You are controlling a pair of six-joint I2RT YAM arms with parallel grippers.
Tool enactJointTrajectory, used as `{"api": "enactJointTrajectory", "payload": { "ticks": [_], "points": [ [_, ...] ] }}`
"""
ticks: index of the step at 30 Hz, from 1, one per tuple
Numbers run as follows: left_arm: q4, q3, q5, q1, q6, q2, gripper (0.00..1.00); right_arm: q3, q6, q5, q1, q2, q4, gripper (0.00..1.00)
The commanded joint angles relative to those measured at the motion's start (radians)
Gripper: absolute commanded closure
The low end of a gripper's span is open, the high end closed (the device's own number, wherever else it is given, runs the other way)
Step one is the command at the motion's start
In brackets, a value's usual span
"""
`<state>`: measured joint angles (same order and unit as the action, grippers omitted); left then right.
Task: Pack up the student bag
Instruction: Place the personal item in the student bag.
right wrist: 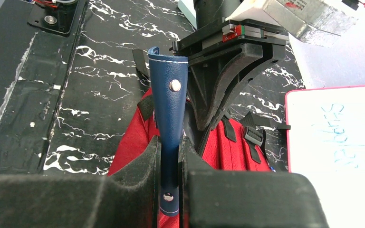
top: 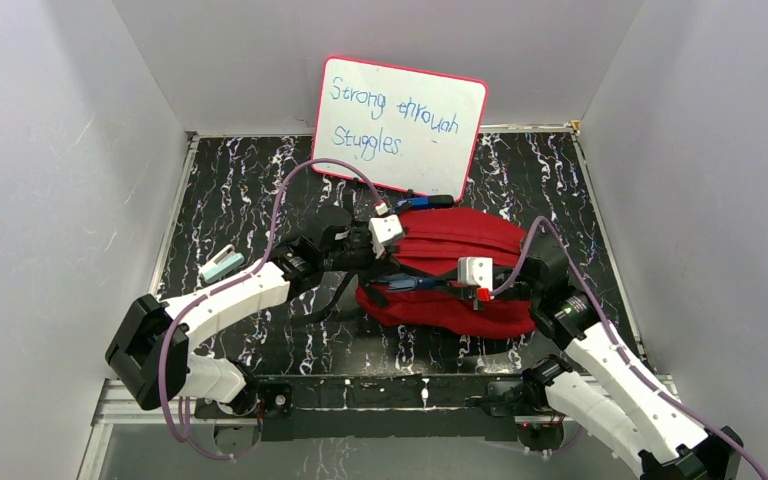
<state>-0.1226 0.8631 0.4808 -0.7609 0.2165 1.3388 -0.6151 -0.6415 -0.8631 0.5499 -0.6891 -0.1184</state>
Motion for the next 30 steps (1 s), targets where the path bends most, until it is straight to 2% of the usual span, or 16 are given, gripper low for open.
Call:
{"api": "enactJointTrajectory", "payload": {
  "ticks": [1,12,23,30],
  "points": [
    [-0.041,0.07,0.06,0.005,-0.017,-0.067,1.0,-0.048,-0.07,0.001,0.002,-0.01,0.078,1.0],
    [0.004,0.117,0.078,0.004,-0.036,-0.063,1.0,-0.035,-0.134,0.082,0.03,-0.034,0.076,1.0],
    [0.176,0.263,0.06,0.003,-0.089,-0.041,1.0,-0.063,-0.261,0.365,0.176,-0.05,0.001,1.0],
    [0.221,0.278,0.092,0.003,-0.085,-0.05,1.0,-0.061,-0.37,0.569,0.287,-0.051,0.038,1.0]
  ]
}}
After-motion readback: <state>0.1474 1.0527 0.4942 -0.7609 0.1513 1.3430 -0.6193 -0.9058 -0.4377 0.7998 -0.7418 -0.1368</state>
